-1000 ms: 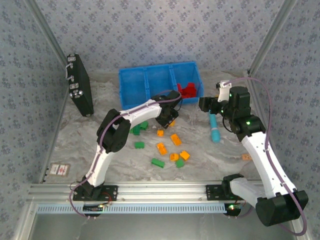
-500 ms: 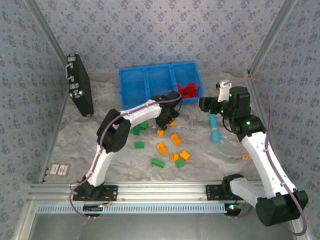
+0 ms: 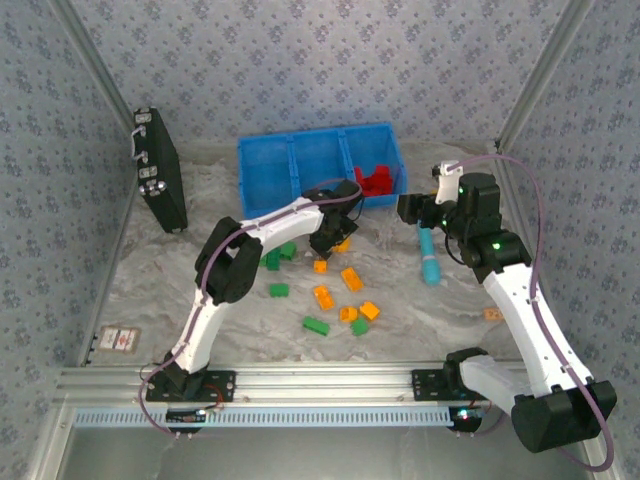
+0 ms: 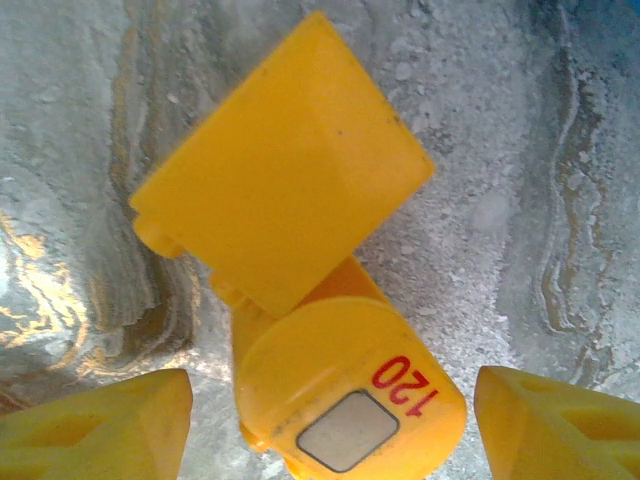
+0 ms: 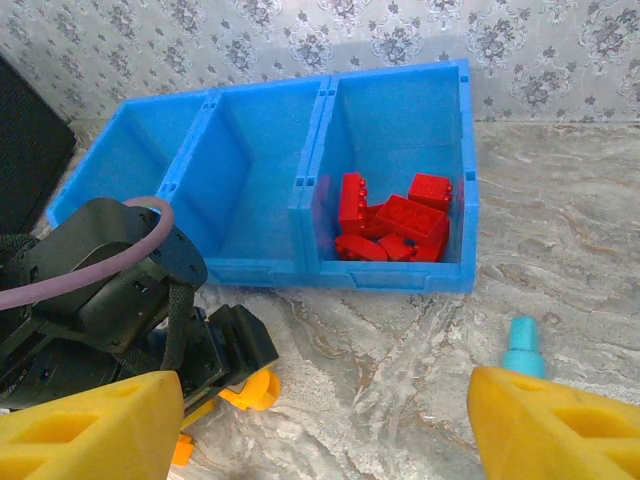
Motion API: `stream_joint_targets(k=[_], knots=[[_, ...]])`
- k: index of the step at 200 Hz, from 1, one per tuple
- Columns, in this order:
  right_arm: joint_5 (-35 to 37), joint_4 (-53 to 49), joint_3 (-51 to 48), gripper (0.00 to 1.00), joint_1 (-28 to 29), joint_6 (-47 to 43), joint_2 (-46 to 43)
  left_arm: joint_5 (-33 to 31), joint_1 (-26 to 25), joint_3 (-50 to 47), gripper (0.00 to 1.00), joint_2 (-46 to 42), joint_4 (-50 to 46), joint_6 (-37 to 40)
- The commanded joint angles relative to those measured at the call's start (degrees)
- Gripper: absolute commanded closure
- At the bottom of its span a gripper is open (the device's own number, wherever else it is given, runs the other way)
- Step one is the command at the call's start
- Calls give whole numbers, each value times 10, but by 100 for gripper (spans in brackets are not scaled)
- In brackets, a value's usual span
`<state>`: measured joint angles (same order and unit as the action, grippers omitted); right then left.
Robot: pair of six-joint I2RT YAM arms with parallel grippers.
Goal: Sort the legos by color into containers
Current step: Pick up the lego from the center of the table.
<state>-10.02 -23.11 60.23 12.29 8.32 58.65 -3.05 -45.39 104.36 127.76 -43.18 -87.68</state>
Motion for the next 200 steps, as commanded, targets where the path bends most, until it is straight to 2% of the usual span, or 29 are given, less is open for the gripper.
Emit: stream_joint_targets(k=[1,39,105,200], knots=[[10,-3,-5,23,4,0,-1,-16,5,16,25,6,-31,0],[11,-4,-4,23,5,-1,1,-16,7,16,24,14,-28,-4],[16,-3,-7,23,8,-2,4,-5,9,20,33,26,-22,-4],[29,-8,-5,23,9,-6,2,6,5,-38,55,-29,-21,17]])
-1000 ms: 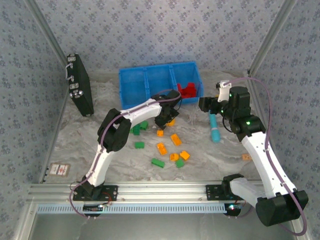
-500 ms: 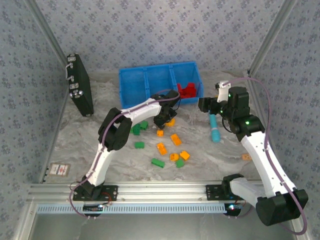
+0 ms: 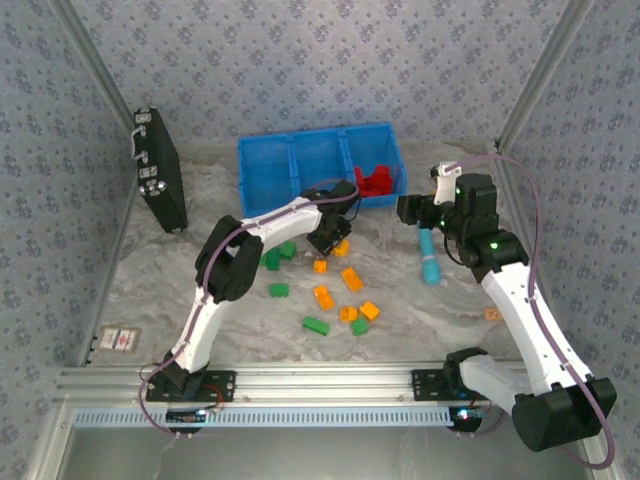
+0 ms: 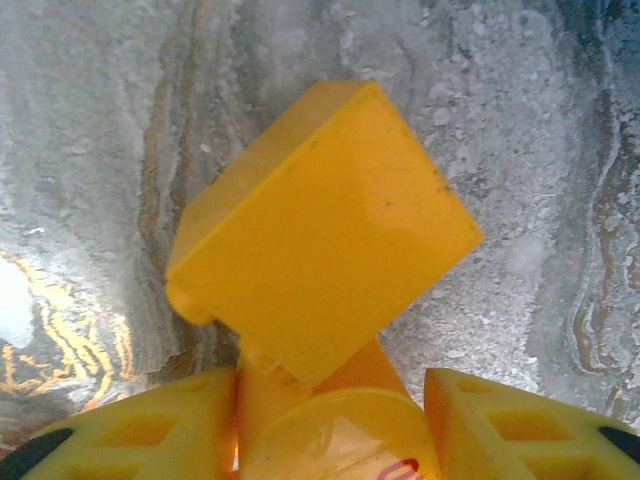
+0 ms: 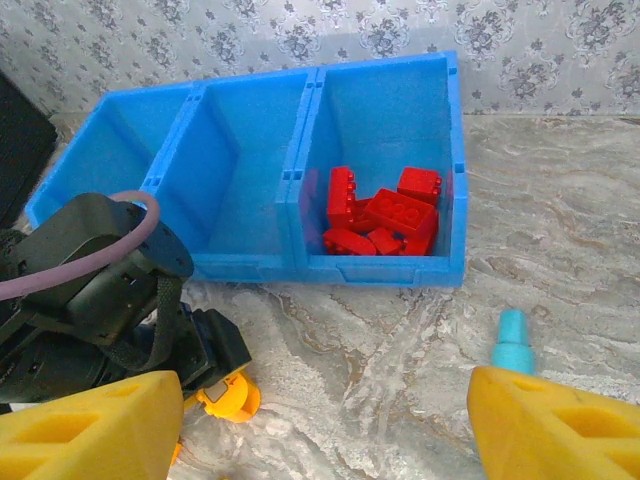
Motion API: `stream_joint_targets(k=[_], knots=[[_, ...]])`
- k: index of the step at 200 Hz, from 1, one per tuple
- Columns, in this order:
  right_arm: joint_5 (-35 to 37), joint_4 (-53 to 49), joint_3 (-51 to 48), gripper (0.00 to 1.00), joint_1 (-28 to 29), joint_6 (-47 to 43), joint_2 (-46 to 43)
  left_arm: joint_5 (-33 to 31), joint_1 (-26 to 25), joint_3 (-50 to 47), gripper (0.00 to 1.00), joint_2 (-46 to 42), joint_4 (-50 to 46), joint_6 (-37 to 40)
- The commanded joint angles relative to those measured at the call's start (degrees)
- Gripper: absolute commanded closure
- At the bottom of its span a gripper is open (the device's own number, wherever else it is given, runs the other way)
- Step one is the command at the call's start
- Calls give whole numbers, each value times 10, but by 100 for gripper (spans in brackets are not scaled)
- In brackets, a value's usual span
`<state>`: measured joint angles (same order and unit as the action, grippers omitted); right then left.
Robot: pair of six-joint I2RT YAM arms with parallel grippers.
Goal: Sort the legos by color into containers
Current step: Pick up the lego from the center of the table.
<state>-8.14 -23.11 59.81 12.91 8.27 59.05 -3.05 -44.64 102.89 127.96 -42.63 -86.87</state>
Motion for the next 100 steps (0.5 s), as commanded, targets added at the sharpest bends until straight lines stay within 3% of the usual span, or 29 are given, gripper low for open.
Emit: stream_joint_targets(k=[1,41,100], knots=[[10,-8,-1,23,3,-5,-2,6,-3,-23,55,-33,-27,10],[-21,-6,-3,25,-3,18,9,19,6,-16,60,-92,-40,94],[-42,6,-27,26,5,51,13,-53,27,217,62,-76,-144,271]])
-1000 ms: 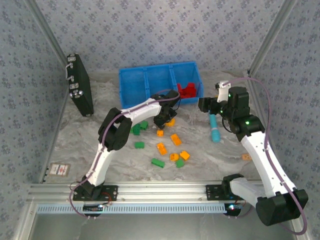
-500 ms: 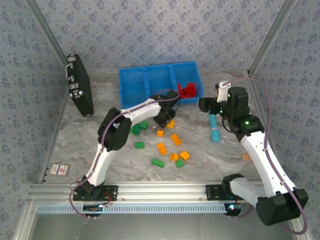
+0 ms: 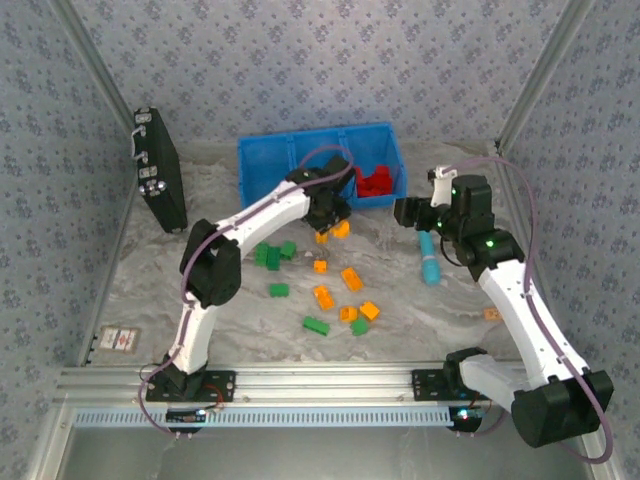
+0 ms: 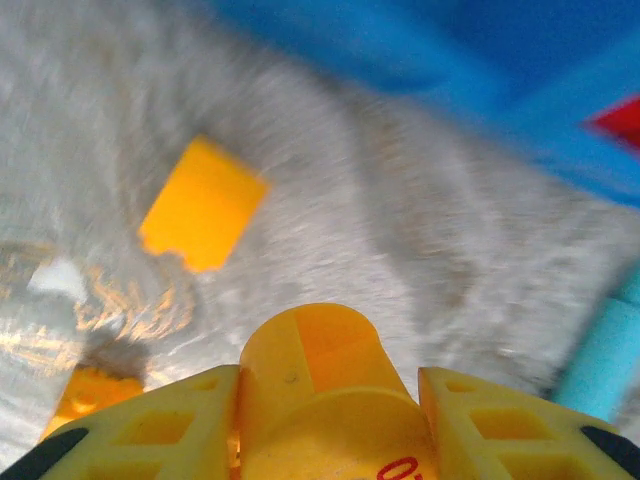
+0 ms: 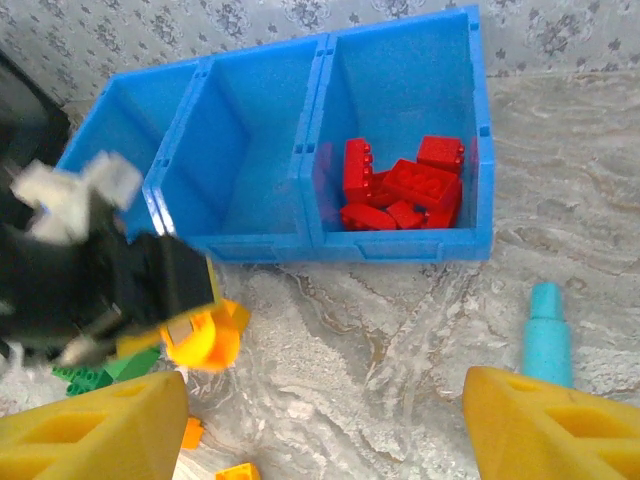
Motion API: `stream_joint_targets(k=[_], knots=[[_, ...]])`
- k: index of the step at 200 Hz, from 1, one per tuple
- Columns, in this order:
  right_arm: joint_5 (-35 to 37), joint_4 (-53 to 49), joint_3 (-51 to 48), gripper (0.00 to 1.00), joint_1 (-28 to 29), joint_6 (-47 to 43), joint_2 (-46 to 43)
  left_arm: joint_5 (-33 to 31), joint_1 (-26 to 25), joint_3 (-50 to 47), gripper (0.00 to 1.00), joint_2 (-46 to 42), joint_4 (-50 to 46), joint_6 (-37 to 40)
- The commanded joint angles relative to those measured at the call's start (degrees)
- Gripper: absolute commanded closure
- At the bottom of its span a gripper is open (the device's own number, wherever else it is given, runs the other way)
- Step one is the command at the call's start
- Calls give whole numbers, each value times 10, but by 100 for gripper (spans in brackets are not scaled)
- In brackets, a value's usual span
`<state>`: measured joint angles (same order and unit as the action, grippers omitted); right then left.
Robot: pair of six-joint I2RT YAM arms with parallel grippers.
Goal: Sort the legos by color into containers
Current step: Place the lego in the container.
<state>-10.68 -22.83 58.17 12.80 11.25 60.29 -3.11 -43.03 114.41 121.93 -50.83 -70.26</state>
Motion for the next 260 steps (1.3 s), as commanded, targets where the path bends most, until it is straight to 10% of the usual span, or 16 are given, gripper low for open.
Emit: stream_joint_targets(k=[1,65,260], knots=[[-17,4,-10,26,6,21,0,-55,11,109,62,-14,-65,108],[-8,0,-43,27,64,26,3,-100,71,391,63,163,-94,213],[43,63,-70,25,204,47,101,-87,115,383,40,241,-1,266]])
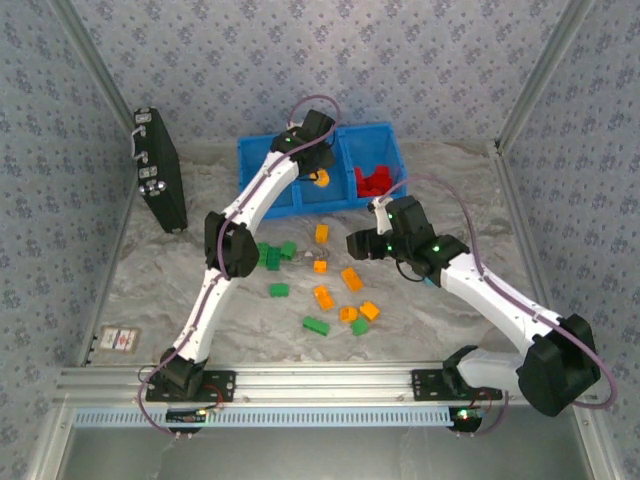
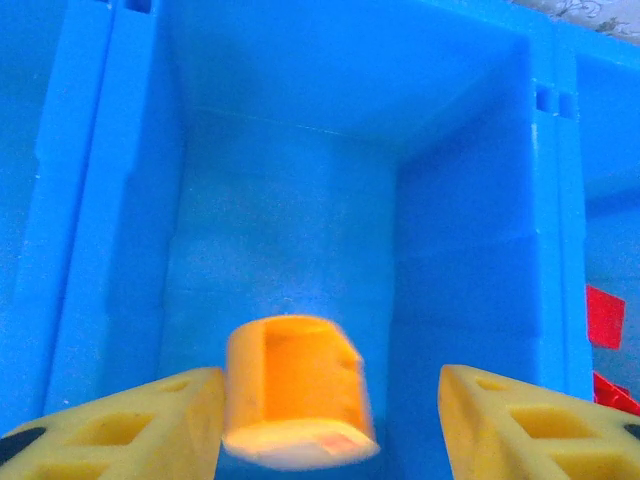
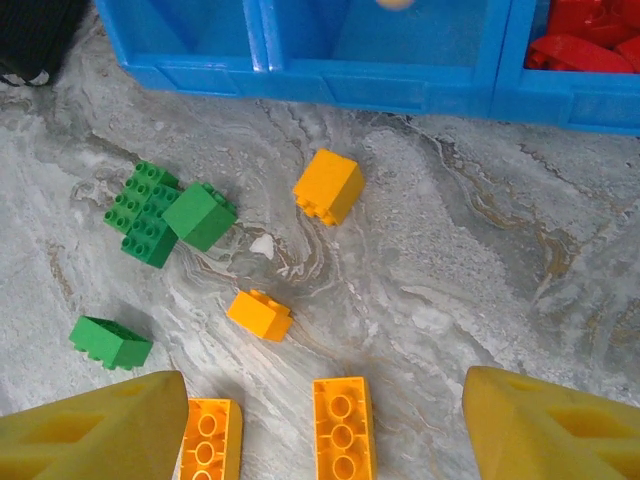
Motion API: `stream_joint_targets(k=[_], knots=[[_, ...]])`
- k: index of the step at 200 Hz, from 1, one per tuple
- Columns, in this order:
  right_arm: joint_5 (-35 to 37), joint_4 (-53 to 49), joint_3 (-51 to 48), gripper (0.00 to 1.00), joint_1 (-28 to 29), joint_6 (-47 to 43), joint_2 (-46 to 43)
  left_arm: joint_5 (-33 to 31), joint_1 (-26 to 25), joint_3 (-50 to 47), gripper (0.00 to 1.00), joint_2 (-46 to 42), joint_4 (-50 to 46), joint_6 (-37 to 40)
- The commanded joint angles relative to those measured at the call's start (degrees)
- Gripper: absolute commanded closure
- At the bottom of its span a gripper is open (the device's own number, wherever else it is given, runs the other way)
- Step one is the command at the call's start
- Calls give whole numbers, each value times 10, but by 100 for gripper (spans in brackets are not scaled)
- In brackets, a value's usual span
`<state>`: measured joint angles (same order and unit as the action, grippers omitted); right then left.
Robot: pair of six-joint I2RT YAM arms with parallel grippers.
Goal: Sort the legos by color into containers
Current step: Place the lego in the container, then pick up the lego from the center of the table.
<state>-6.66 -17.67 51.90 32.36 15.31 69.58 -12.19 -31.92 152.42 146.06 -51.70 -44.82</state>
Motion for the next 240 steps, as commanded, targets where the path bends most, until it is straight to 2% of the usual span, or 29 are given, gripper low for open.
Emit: stream_joint_targets(k=[1,35,79,103,136,171,201,221,240], knots=[[3,11,-7,25,8,6,9,4,4,2,40,-2,8,11],[-2,6,-21,25,14,-9,25,2,8,3,38,-48,9,28],[-14,2,-44,22,25,-1,56,-13,12,-1,36,-160,-1,72],[0,-8,-41,22,35,-9,85,7,19,-27,36,-231,-9,113],[5,-13,-32,21,44,-16,124,-3,20,-76,33,-331,-48,193],[15,-21,-14,22,62,-17,175,-40,21,-193,30,-459,-59,267],[38,-31,4,23,81,-15,220,-73,24,-366,25,-612,3,298],[53,-41,20,30,88,-12,247,-93,32,-477,18,-714,46,306],[68,-58,39,37,89,-11,269,-95,49,-537,15,-787,49,307]])
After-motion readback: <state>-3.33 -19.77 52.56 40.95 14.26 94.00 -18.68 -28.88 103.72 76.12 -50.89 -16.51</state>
